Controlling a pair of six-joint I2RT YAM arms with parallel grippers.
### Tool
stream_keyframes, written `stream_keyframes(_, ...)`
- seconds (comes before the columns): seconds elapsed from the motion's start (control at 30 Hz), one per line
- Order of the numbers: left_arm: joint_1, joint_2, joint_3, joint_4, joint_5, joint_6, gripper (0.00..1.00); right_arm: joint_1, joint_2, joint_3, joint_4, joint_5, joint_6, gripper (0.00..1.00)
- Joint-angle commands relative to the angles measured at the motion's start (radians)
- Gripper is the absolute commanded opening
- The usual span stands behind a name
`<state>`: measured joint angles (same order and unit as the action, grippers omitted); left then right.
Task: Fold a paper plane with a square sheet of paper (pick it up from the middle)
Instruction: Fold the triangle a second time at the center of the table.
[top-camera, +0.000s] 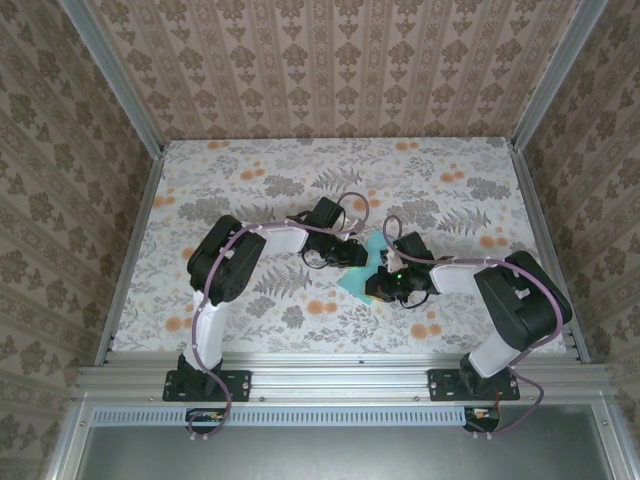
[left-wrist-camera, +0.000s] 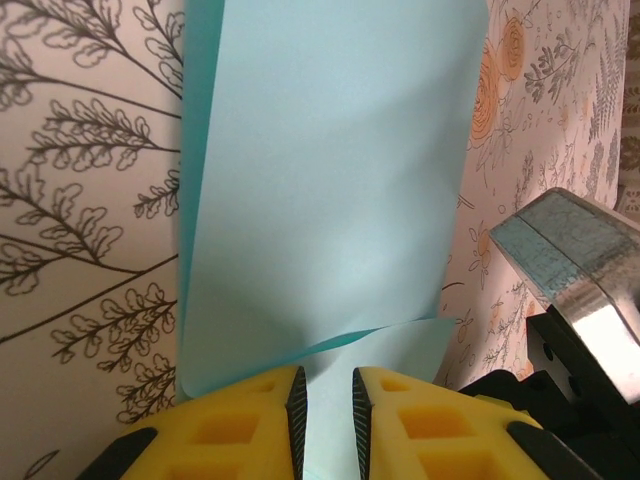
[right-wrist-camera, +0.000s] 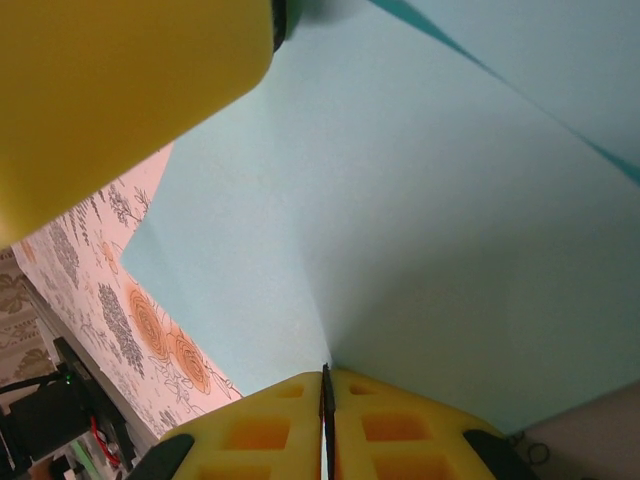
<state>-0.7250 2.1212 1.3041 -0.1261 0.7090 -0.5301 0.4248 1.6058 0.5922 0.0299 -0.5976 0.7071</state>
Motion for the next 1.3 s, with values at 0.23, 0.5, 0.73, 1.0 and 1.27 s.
stream_keyframes(0.23,0.011,0.07,0.018,-0.171,-0.16,0.053,0.24,0.035,0.041,-0.014,-0.173,0.068,-0.093,0.12)
stream_keyframes(0.5,0.027,-0.021,0.054,-0.161,-0.175,0.03,0.25,0.048,0.039,-0.012,-0.195,0.085,-0.107,0.11)
stream_keyframes(0.73,-0.002,-0.127,-0.043,-0.062,-0.117,-0.079,0.25,0.053,0.039,0.001,-0.183,0.081,-0.105,0.11)
stream_keyframes(1.0,-0.039,-0.141,-0.132,0.052,-0.082,-0.188,0.25,0.055,0.034,-0.002,-0.176,0.084,-0.104,0.1)
stream_keyframes(1.27,-0.059,-0.1,-0.134,0.125,-0.034,-0.239,0.25,0.058,0.03,-0.005,-0.173,0.086,-0.103,0.09)
